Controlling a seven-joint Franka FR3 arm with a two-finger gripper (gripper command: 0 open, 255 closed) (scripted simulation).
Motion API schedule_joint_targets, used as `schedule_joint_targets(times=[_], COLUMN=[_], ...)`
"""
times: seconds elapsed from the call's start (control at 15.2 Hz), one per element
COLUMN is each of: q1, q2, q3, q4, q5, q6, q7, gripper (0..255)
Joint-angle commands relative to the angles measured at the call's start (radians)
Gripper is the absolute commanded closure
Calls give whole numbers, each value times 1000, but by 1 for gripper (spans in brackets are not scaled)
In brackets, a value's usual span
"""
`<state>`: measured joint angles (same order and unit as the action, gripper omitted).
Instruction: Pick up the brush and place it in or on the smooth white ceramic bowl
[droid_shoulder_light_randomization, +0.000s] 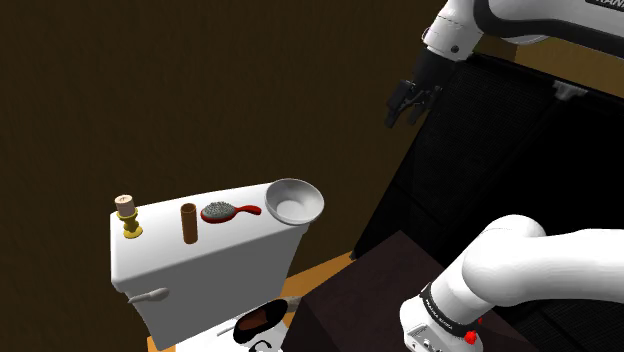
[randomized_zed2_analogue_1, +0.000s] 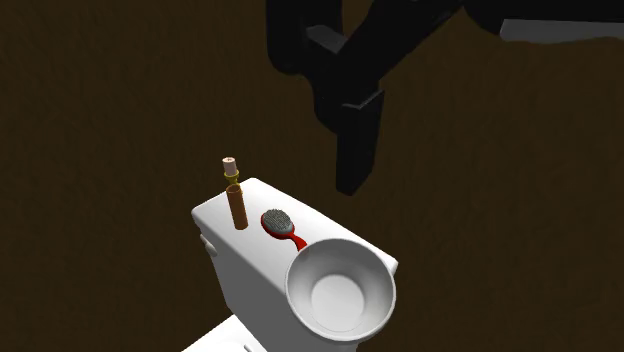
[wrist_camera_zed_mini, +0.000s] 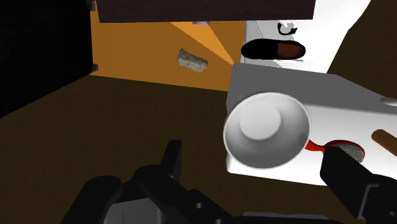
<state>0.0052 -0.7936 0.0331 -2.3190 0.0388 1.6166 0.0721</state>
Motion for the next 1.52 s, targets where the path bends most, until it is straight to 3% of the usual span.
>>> schedule_joint_targets(times=[0.0, 0.79, 1.45], q1=[0, 77, 115], q2=[0, 346, 685], q3=[0, 167, 302], q4=[0, 32, 151], q5=[0, -65, -236], q6=[0, 289, 453], q7=[0, -21, 32], gripper=[0, 0, 0])
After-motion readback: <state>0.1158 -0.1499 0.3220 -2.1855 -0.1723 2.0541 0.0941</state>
